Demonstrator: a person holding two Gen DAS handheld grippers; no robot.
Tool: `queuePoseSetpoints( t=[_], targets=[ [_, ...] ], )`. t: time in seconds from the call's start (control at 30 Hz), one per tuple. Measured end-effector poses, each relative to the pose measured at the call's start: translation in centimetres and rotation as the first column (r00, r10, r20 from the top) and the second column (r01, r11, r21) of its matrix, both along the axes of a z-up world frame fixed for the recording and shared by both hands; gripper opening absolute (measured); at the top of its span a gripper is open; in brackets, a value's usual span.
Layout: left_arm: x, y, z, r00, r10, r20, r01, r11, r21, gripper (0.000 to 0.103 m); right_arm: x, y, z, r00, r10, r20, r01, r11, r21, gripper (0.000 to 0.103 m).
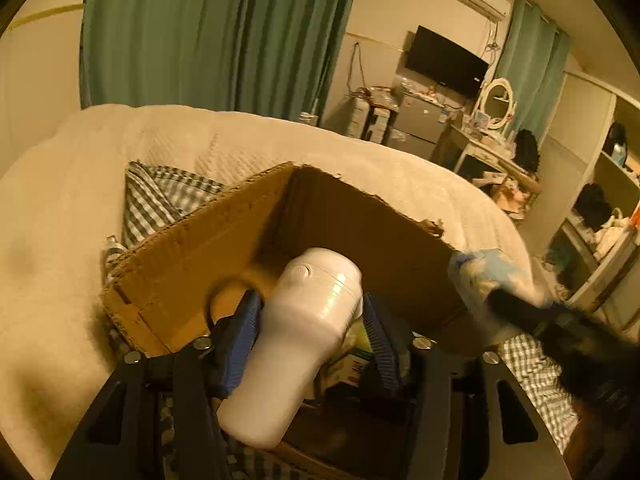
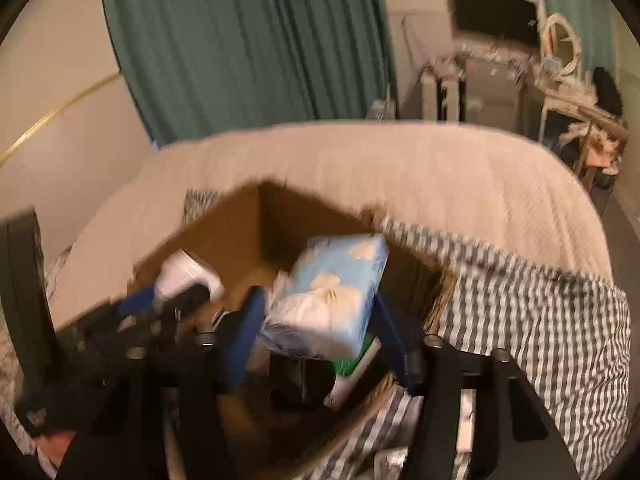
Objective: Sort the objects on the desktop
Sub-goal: 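Carry the tissue pack and white bottle into the box and release both, then withdraw both tools and move the left tool toward the water bottle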
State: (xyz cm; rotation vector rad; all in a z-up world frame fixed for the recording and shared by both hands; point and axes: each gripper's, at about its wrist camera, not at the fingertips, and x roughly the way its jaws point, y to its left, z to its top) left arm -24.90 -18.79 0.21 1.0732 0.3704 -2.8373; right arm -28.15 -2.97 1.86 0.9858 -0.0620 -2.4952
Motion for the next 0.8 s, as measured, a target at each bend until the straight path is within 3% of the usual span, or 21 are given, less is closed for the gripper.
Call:
queuePoseSetpoints(
  t=[0.03,0.07,0.33,0.57,0.7,0.8],
  targets=[
    [0.2,0.0,0.1,1.000,0.020,0.004,-0.020,1.000,-0.019,0.079,0.1,0.5,0.3,1.000,-0.018,-0.006,0.018,1.000,-0.017,0.082],
    [0.5,0.0,0.2,0.999,0.038,0.000,-0.038,0.999,-0.026,0.089,0.3,1.3,0.7,0.999,-0.039,-0.011,0.039,0.998,-0.045,0.082],
    [4.4,0.9,2.6,1.000,0.026,0.000,-0.026,0.999,0.028,0.090,3.7,5.9,3.5,0.994,-0.101,-0.028,0.101,0.995,-0.018,0.082],
    [9.4,6.1,4.8,0.997,-0.071,0.021,0.070,0.996,0.064,0.090,9.8,10.6,7.8,0.988,-0.134,-0.080,0.137,0.990,0.031,0.082],
    [13.3,9.4,3.9,0.991,-0.114,0.069,0.111,0.993,0.044,0.091,14.1,13.2,8.6,0.983,-0.145,-0.110,0.154,0.985,0.079,0.085],
    [15.8,11.2,1.5,0.983,-0.141,0.120,0.139,0.990,0.020,0.091,16.4,15.3,6.9,0.985,-0.149,-0.081,0.157,0.983,0.096,0.086]
  ],
)
